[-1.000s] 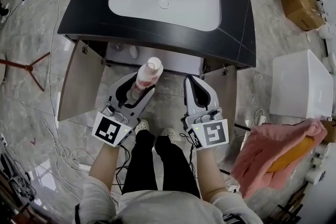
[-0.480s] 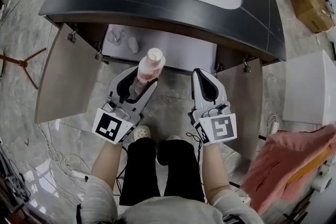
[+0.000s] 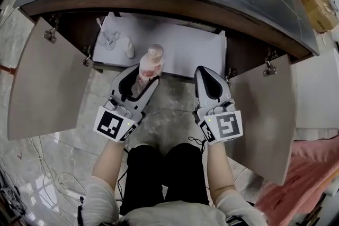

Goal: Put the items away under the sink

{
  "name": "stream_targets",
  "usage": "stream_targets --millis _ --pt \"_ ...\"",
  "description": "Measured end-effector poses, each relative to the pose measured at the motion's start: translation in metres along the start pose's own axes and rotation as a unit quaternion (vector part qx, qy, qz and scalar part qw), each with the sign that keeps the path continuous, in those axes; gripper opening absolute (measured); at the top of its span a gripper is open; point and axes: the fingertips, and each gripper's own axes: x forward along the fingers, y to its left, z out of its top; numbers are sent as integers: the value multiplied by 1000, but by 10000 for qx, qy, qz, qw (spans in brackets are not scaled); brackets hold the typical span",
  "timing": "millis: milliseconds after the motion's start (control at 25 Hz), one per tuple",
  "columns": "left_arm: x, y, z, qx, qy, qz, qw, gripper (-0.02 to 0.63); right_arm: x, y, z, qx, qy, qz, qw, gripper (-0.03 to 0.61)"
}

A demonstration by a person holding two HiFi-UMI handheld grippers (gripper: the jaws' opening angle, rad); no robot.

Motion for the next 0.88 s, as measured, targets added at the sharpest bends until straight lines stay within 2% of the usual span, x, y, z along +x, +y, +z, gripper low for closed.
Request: stream_targets --millis 440,640,880 --pt "18 46 -112 159 -149 189 9996 206 31 -12 -105 -76 -273 241 9993 11" --pt "30 65 -145 191 -39 310 9993 204 37 -14 -124 -56 -269 266 9993 11" --pt "52 80 -168 267 -41 458 9986 204 35 -17 -133 -51 -227 235 9995 11"
